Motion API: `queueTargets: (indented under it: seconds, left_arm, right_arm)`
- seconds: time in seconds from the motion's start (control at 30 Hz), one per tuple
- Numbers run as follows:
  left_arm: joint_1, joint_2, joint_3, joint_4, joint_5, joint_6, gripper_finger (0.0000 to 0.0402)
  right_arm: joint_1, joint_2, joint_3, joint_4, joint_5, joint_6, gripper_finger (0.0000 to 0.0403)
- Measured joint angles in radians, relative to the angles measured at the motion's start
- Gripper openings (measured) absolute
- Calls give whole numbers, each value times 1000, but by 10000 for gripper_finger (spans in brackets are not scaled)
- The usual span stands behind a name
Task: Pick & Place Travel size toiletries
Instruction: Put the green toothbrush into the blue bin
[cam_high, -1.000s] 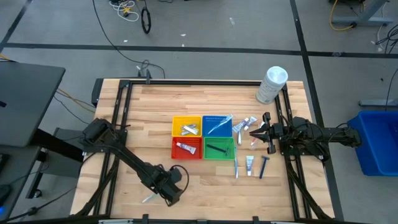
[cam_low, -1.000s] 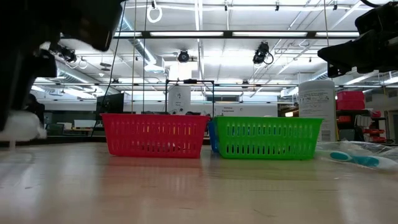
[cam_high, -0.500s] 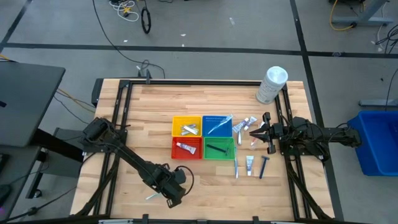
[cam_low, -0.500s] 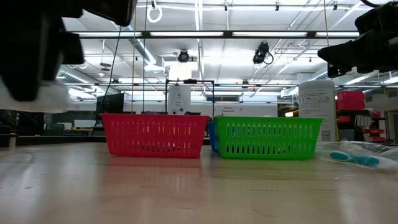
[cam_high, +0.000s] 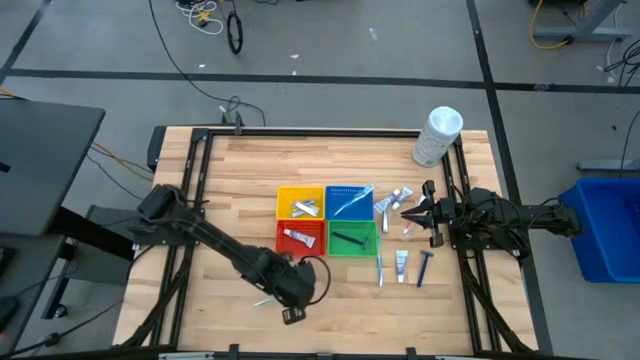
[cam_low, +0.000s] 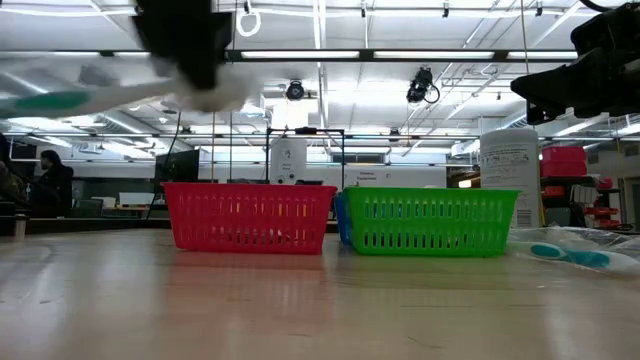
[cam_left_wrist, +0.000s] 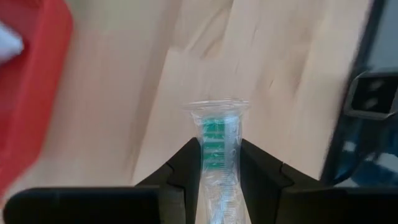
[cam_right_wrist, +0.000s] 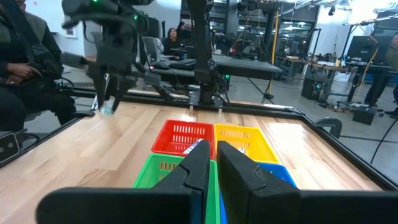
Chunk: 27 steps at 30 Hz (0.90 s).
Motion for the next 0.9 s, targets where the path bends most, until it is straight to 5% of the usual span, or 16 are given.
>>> queueTargets:
  seconds: [0.33, 0.9]
  left_arm:
    - [53, 0, 130, 4, -3, 122, 100]
    - [169, 0, 137, 1, 4, 244, 100]
  right_arm:
    - [0, 0, 0, 0, 0, 0, 40]
    - [0, 0, 0, 0, 0, 0, 40]
